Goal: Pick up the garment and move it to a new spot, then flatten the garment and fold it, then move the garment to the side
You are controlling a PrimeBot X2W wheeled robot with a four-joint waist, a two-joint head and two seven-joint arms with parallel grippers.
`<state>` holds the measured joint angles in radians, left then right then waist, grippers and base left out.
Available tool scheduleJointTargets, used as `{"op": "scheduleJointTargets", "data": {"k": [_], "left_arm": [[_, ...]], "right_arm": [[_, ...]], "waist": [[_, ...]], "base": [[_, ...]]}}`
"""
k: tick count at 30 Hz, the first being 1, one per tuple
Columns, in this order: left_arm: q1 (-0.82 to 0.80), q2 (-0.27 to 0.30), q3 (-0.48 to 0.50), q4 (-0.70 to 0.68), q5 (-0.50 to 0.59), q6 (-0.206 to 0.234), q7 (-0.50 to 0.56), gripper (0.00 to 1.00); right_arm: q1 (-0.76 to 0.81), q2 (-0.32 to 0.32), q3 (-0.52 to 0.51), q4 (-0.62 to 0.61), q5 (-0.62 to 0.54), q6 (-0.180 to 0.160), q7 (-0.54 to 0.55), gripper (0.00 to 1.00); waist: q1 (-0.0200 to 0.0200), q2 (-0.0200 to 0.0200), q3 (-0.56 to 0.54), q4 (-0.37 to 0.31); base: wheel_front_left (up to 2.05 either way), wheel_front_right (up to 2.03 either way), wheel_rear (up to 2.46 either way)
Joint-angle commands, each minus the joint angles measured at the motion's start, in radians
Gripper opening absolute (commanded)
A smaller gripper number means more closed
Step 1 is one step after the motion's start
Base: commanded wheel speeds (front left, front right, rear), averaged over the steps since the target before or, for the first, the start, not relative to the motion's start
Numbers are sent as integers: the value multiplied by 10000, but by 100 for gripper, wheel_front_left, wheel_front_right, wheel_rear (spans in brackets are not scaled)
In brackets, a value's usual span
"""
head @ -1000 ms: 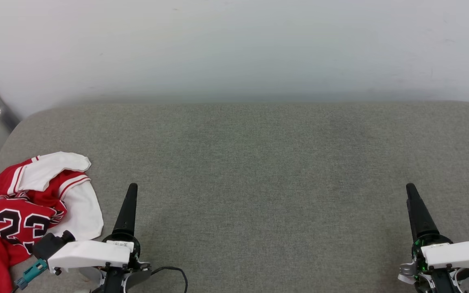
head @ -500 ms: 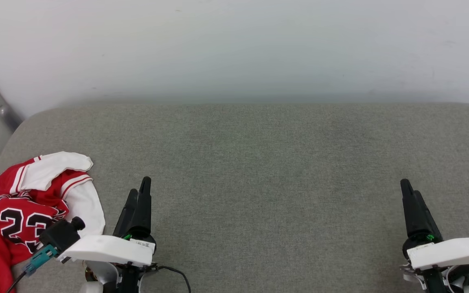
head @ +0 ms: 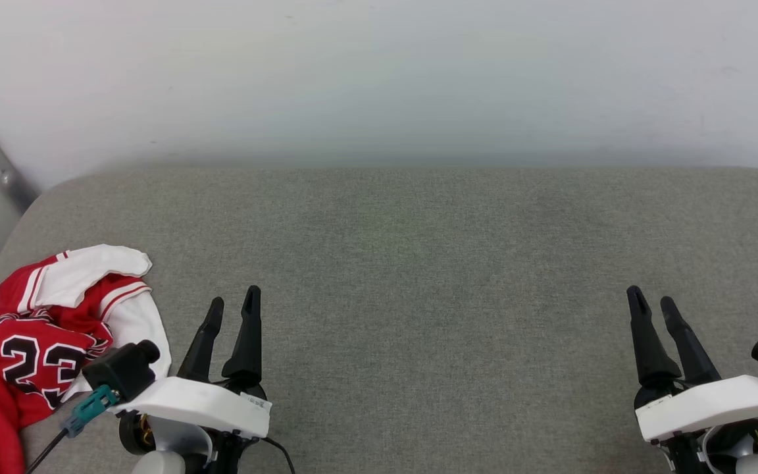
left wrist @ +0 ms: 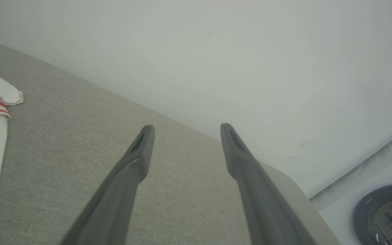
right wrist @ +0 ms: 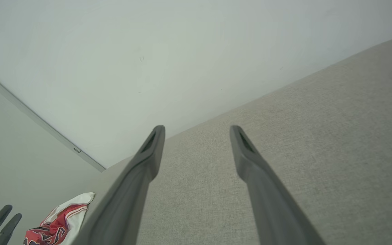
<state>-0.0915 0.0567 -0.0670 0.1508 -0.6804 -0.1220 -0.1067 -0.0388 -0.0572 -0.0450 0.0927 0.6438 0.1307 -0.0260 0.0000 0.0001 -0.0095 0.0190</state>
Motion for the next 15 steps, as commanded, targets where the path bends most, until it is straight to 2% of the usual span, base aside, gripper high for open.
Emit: {"op": "scheduleJointTargets", "data": {"k": [1,15], "left_arm": [[-198,83,-60,-142,345,15,-102,100],[-288,183,-270,-67,1945,151,-467,100]], "right_arm": [[-56,-76,33,-196,-370,0,-26,100],[81,-57,42,-416,-2218,0,-42,100]], "waist": [[1,-1,3,3],[0,-1,-12,31]], "base": [[0,0,0],[0,0,0]]}}
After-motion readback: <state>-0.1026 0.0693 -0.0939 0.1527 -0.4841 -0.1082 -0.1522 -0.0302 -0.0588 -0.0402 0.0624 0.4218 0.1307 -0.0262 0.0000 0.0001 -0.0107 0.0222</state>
